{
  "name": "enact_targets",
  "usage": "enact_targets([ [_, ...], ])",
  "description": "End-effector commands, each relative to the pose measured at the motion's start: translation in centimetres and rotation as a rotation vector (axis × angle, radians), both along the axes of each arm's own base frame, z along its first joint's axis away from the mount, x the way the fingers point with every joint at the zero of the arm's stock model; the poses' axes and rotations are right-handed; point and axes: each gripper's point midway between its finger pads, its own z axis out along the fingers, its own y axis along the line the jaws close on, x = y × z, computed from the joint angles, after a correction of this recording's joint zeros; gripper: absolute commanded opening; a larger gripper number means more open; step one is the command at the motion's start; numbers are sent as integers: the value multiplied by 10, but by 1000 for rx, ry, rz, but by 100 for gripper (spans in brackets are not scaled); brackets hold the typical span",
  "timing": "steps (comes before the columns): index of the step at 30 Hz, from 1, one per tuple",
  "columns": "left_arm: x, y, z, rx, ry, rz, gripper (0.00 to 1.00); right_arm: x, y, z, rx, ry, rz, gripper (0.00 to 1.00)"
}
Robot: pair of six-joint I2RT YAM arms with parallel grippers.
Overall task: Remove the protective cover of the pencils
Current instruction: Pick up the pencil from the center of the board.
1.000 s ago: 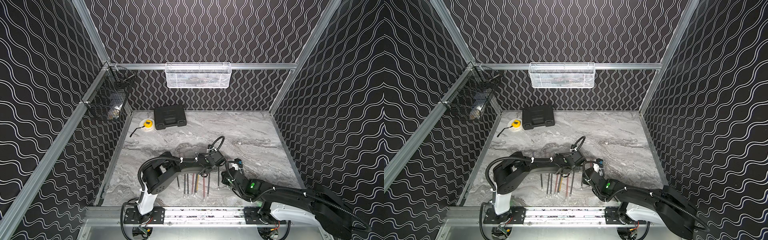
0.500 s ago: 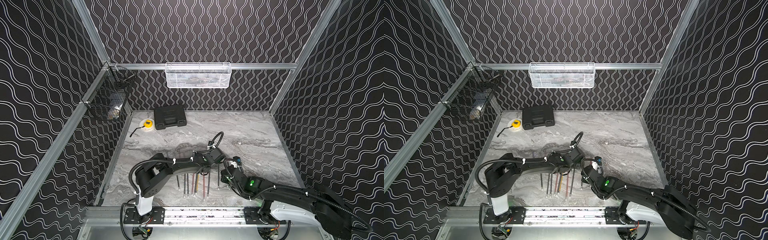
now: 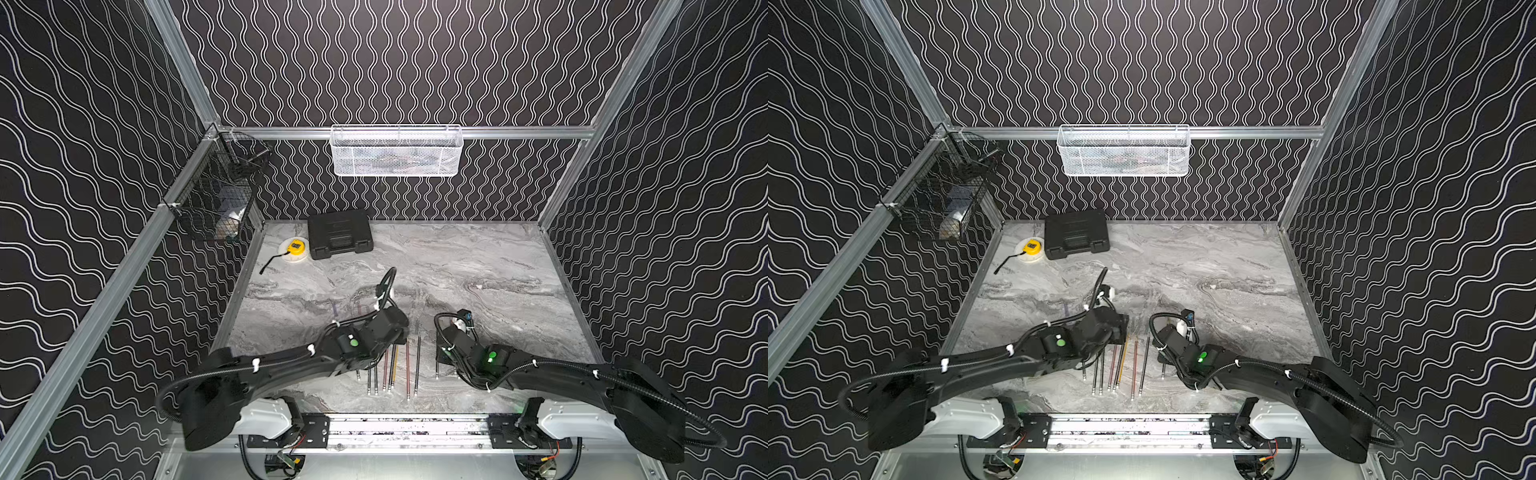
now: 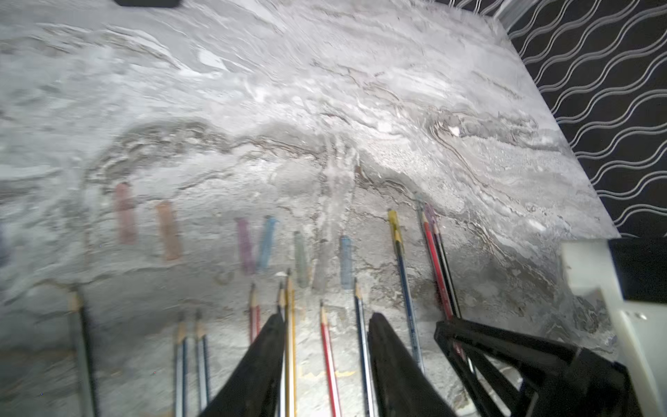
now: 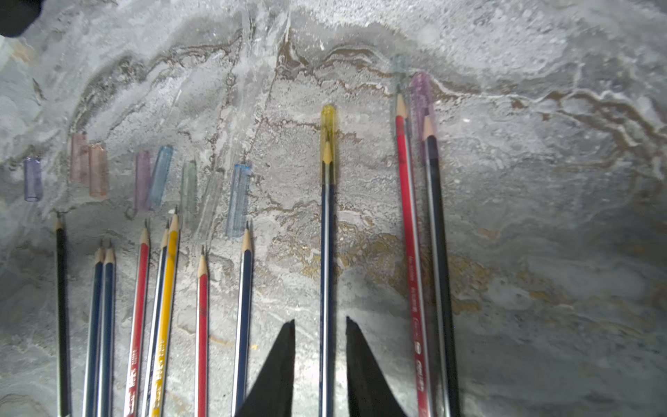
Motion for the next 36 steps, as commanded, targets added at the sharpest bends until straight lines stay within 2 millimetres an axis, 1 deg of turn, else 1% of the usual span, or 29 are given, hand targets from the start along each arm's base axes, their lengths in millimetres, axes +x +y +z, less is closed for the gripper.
enact_targets([
  [1, 4, 22, 17, -62, -78, 108, 44, -1, 1, -4, -36, 24, 8, 27],
  [5, -2, 40, 20, -97, -103, 156, 46, 1, 1, -11, -74, 44, 4, 28],
  [9, -6, 52, 20, -129, -122, 190, 48, 3, 0, -16, -119, 61, -7, 33],
  [17, -10, 60, 21, -155, -132, 206, 48, 5, -1, -23, -184, 82, -5, 34],
  [24, -10, 59, 19, -167, -134, 203, 48, 6, 4, -35, -236, 122, 13, 29],
  [29, -11, 61, 17, -161, -130, 208, 48, 7, 0, -43, -286, 143, -6, 22],
  [31, -11, 61, 17, -163, -131, 209, 48, 7, -1, -44, -303, 147, -11, 20],
  [36, -12, 62, 18, -174, -135, 207, 48, 6, -1, -46, -324, 148, -11, 18],
])
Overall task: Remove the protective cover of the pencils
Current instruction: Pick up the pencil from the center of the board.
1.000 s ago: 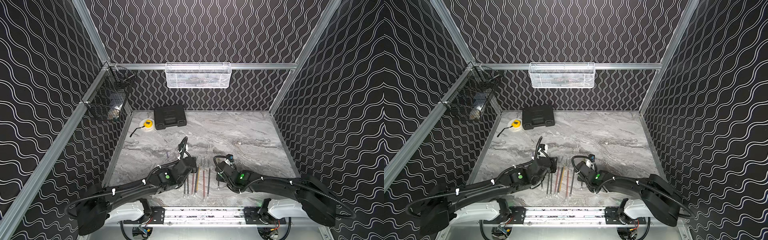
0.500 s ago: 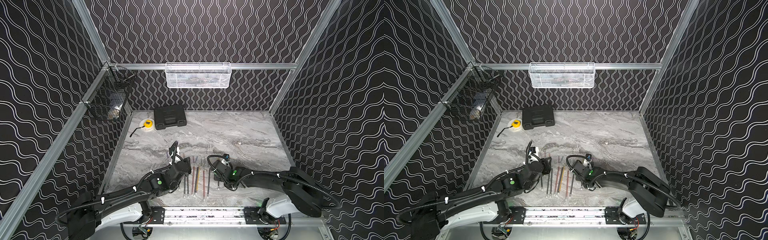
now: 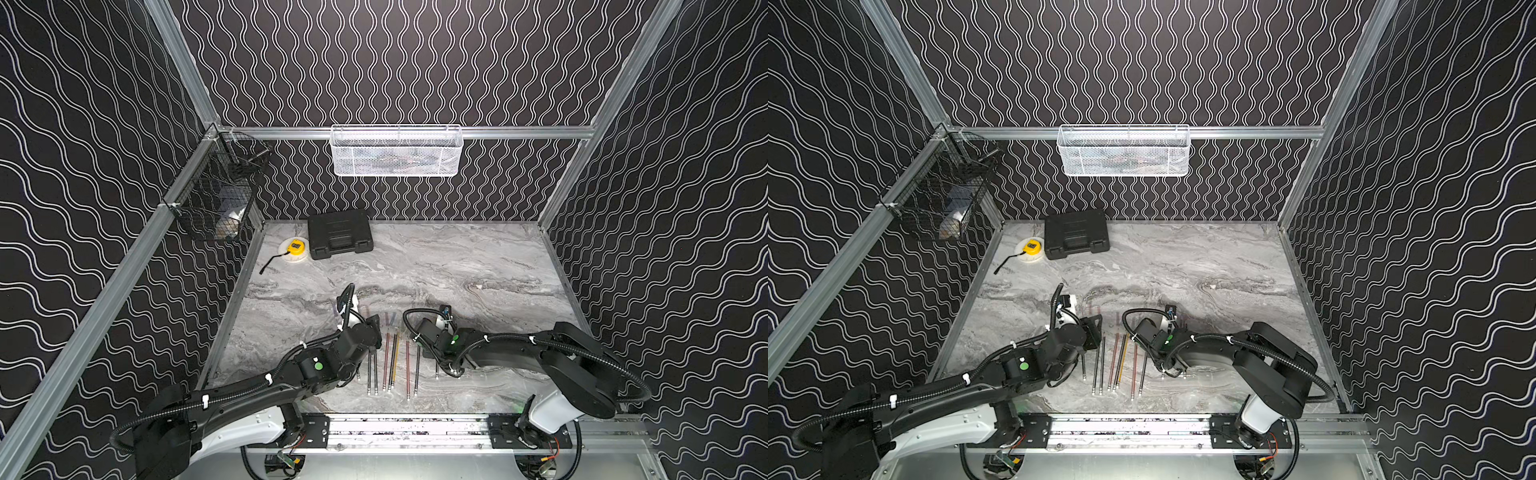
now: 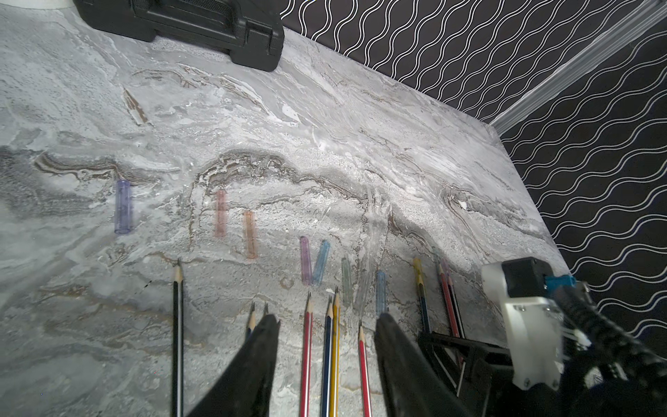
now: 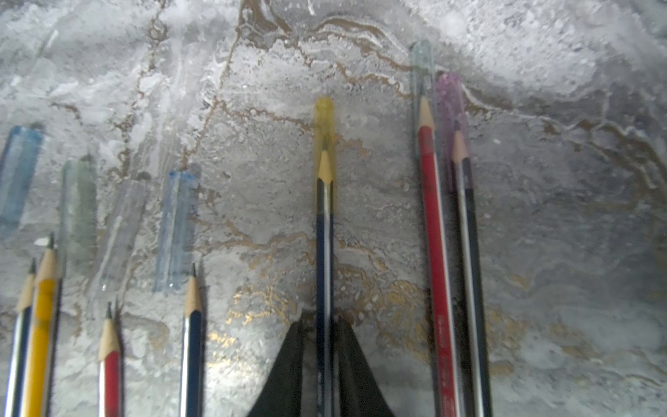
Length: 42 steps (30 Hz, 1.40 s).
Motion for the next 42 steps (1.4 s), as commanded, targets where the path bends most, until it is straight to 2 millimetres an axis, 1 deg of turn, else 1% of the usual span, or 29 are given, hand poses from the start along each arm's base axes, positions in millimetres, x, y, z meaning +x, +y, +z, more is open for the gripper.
enact_targets([
  [1, 3, 2, 6, -41, -21, 31, 48, -14, -11, -11, -49, 72, -1, 17],
  [8, 2, 3, 6, -40, -19, 28, 48, -15, -7, -9, -15, 64, 13, 7],
  [16, 0, 4, 7, -56, -28, 29, 48, -16, -3, 2, 33, 33, 42, 3],
  [20, 0, 3, 8, -58, -27, 23, 48, -19, 6, 14, 83, -4, 92, 0],
  [26, -1, -1, 9, -75, -24, -1, 48, -26, 13, 38, 191, -87, 154, 0],
  [29, -2, -6, 12, -90, -24, -26, 48, -29, 15, 48, 250, -123, 181, 0],
  [36, -8, -28, 22, -172, -48, -142, 50, -40, 26, 70, 425, -185, 279, 0],
  [42, -10, -40, 28, -176, -42, -204, 50, -44, 27, 85, 494, -247, 325, 0],
])
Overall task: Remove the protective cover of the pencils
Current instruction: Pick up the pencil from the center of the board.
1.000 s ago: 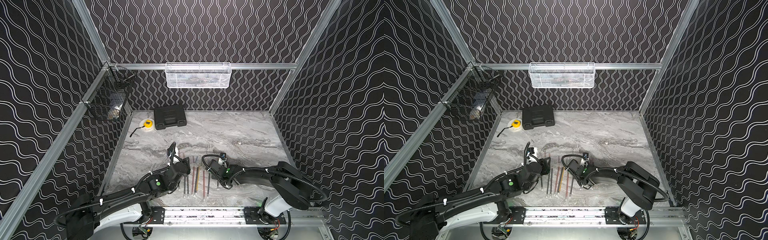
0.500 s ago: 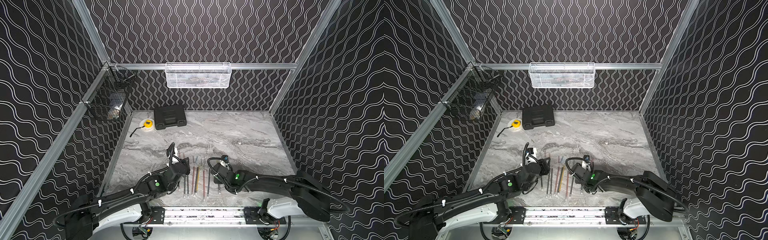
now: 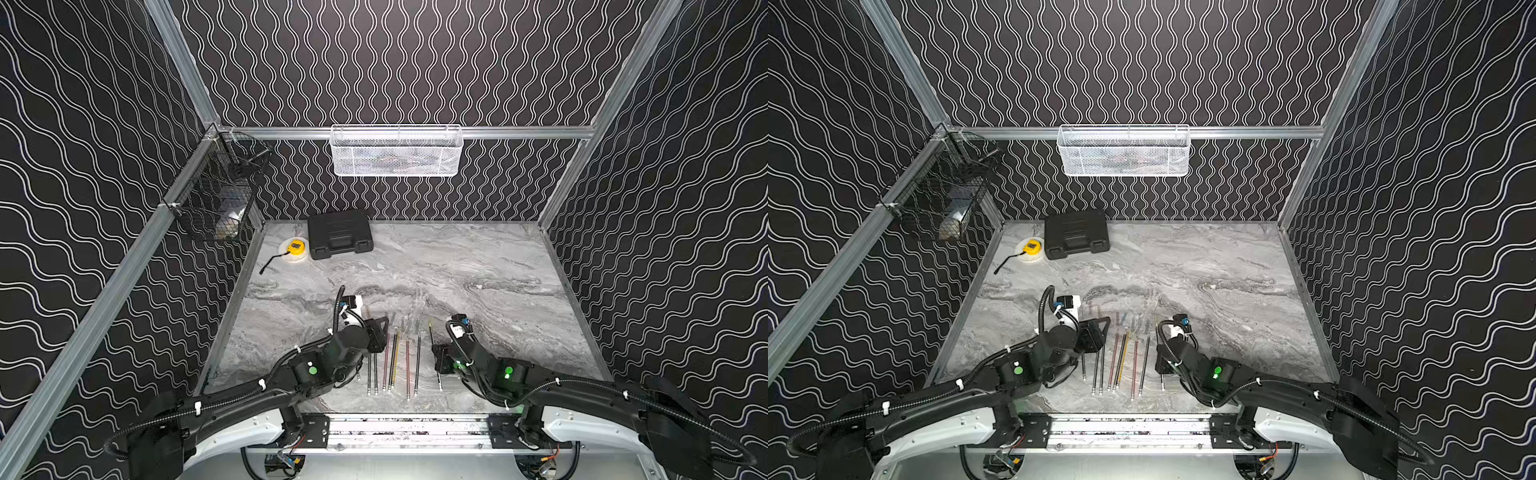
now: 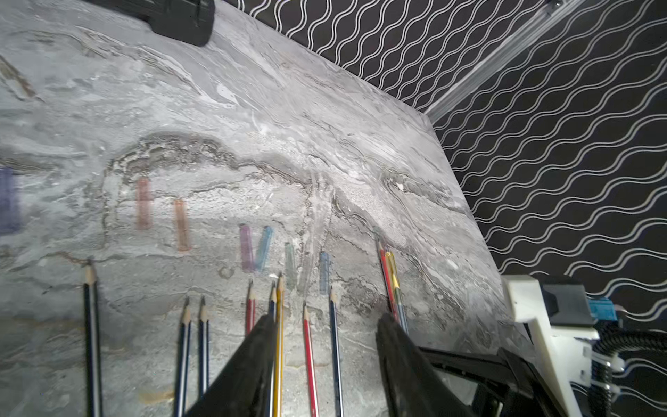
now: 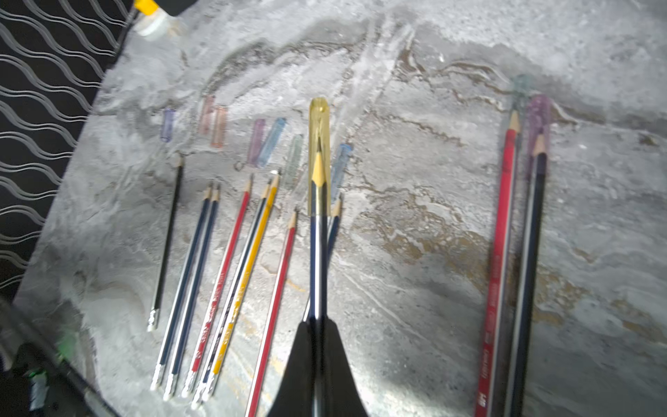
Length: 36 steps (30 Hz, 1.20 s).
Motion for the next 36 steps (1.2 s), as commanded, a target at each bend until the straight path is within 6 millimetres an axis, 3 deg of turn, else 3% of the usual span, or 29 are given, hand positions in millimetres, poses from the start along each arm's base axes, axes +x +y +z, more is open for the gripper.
enact_targets([
  [1, 1, -12, 14, -34, -31, -49, 50, 1, 10, 17, 70, -55, 39, 0],
  [6, 1, -32, 15, -70, -42, -122, 50, -2, 10, 20, 73, -63, 62, 0],
  [16, 7, -73, -5, -114, -23, -235, 47, -17, 24, 20, 152, -43, 166, 0],
  [36, 15, -83, -21, -136, 15, -209, 52, -21, 49, 39, 209, -70, 218, 0],
])
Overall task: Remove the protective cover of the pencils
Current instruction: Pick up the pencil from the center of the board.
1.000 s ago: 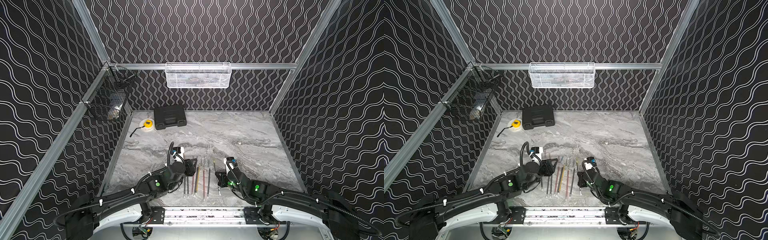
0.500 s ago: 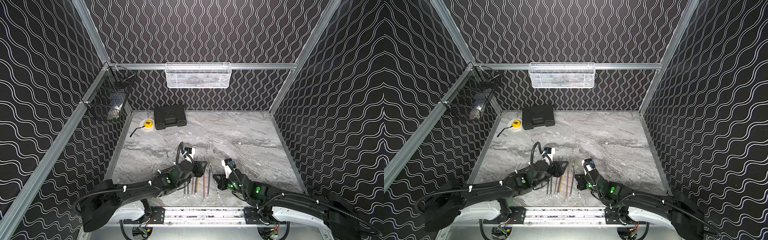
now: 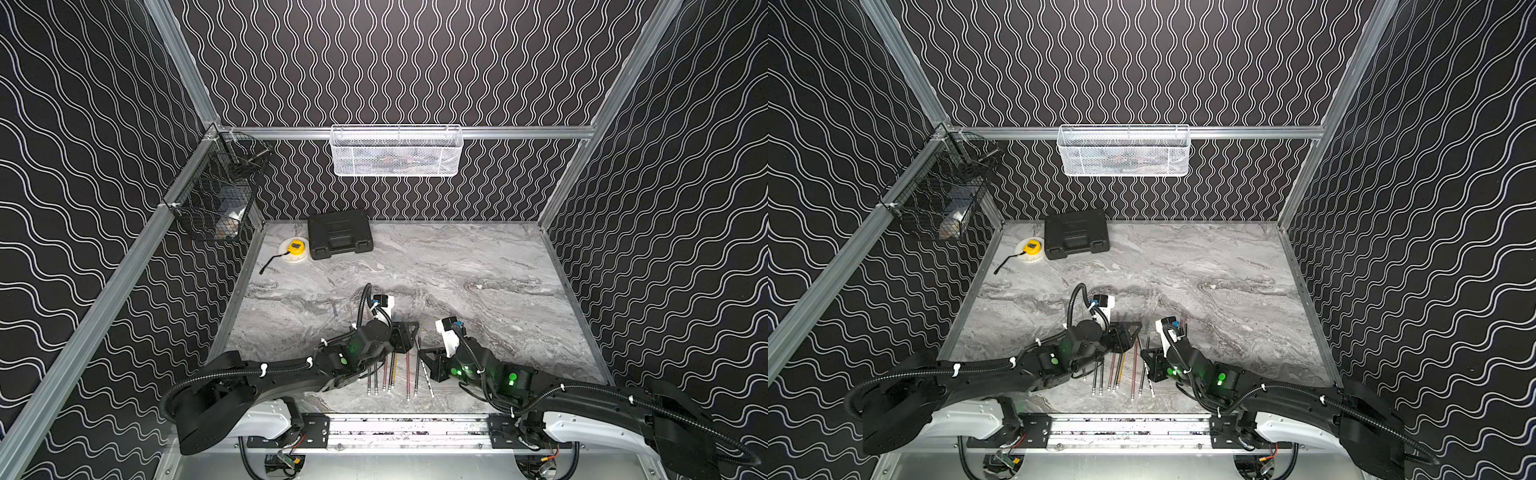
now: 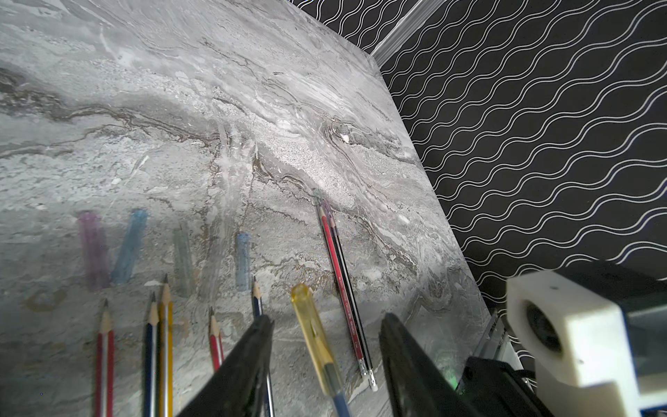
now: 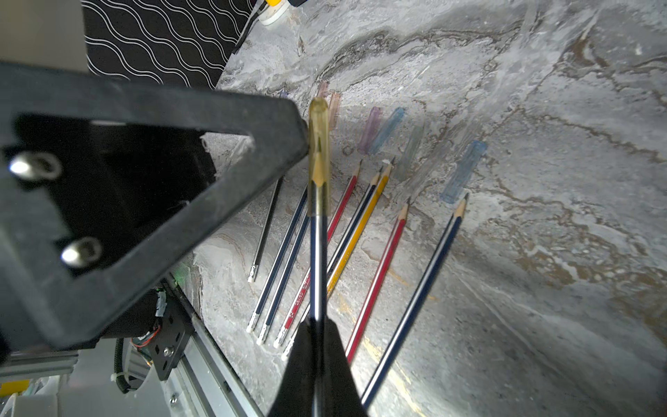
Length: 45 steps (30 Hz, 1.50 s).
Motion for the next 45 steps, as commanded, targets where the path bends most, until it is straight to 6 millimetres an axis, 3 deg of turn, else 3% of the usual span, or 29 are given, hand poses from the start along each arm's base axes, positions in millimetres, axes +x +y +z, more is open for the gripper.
enact_targets([
  [1, 4, -4, 10, -53, -14, 11, 52, 3, 7, 14, 44, -29, -4, 0],
  [17, 4, -2, 12, -68, -18, 20, 33, 0, 14, 20, 49, -48, 2, 0],
  [27, 1, -3, 12, -85, -14, 8, 34, -1, 17, 22, 53, -54, 4, 0],
  [35, 0, 0, 9, -89, -3, 18, 20, -2, 18, 21, 53, -54, 1, 0],
  [43, 0, 0, 8, -97, 4, 17, 14, -3, 20, 21, 51, -53, 4, 0],
  [45, -1, -1, 8, -96, 5, 15, 14, -3, 20, 20, 45, -50, 0, 12],
])
